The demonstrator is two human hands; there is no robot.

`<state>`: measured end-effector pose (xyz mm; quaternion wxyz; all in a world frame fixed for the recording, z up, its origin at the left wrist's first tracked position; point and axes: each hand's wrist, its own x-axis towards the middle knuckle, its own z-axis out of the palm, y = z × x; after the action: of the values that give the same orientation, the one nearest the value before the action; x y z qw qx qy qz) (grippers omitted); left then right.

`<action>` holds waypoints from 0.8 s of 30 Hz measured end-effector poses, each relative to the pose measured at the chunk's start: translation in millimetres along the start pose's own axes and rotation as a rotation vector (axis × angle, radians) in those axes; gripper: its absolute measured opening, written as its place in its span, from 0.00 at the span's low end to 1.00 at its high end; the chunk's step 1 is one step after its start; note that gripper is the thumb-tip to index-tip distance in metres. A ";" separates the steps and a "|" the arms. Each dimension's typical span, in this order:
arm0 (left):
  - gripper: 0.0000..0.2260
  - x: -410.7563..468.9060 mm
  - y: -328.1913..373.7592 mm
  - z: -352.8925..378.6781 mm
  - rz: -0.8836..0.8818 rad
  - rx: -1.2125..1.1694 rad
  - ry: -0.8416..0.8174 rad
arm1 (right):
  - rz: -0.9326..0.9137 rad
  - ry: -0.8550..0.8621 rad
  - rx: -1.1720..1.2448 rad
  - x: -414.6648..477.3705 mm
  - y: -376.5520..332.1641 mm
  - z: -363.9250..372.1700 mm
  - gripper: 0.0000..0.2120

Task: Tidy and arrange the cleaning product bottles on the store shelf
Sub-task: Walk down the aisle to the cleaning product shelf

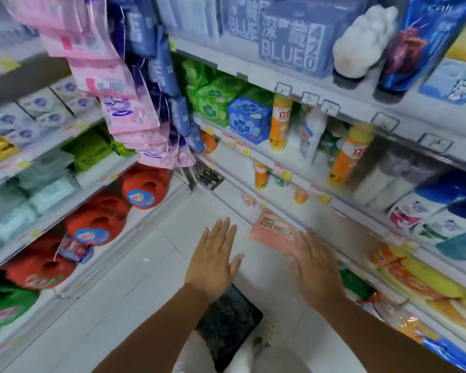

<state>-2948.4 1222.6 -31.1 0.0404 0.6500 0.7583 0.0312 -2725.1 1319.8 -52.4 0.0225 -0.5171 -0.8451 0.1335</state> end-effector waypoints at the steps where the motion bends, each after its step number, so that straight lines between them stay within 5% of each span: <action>1: 0.28 12.2 -2.1 -0.8 0.015 -0.003 0.000 | 0.011 0.014 -0.011 10.9 -0.5 -2.0 0.37; 10: 0.28 116.9 -23.8 22.5 0.268 -0.013 -0.086 | 0.169 0.071 -0.014 72.6 -3.8 21.7 0.33; 19: 0.28 216.0 -65.6 106.4 0.593 -0.011 -0.108 | 0.516 0.105 0.003 119.3 -18.4 119.0 0.37; 24: 0.27 256.1 -76.5 151.6 0.652 -0.110 -0.089 | 0.625 0.054 0.006 157.8 -21.7 156.7 0.32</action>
<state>-3047.1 1463.2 -194.9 0.0965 0.8560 0.5050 0.0547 -2844.7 1417.7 -213.7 0.0043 -0.7550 -0.6441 0.1228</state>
